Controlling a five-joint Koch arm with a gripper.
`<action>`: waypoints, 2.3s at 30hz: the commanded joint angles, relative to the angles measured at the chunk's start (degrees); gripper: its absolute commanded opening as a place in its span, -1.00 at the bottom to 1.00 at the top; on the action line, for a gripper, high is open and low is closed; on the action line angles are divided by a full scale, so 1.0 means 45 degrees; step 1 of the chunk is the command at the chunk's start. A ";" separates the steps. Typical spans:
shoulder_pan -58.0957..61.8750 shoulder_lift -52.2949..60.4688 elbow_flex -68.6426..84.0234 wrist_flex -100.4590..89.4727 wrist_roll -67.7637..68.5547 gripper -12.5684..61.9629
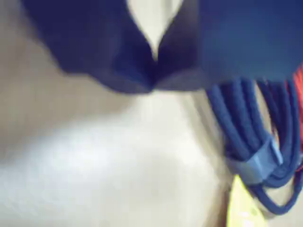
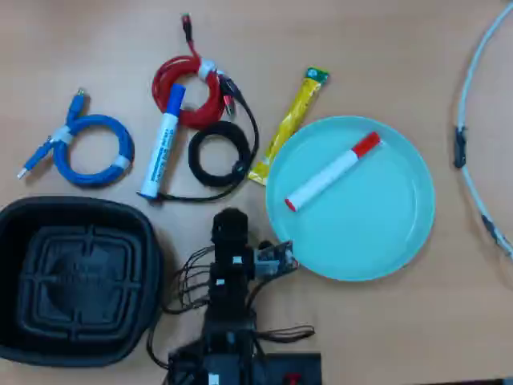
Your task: Pick up the blue pen and put it in the black bowl
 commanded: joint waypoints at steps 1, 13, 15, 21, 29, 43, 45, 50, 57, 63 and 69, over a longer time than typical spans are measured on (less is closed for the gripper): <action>-0.0098 0.0117 -0.0176 0.0039 0.0098 -0.85; -0.0137 0.0254 -0.0176 0.0625 0.0000 -0.85; -0.0469 0.0508 -0.0586 0.1406 0.0020 -0.85; -0.0664 0.1367 -0.3574 0.6992 0.0117 -0.85; -0.1113 0.1367 -0.5977 1.0312 0.0488 -0.85; -0.2168 -0.0898 -1.5781 1.9941 0.0117 -0.85; -0.2441 -0.1973 -1.7344 2.0488 -0.0645 -0.85; -0.3066 -0.4277 -2.0703 2.0898 -0.2832 -0.85; -0.4102 -0.5840 -2.2773 2.1563 -0.5703 -0.85; -0.4648 -0.5918 -2.2891 2.1563 -1.0547 -0.85; -0.4941 -0.6055 -2.3066 2.1484 -1.2324 -0.63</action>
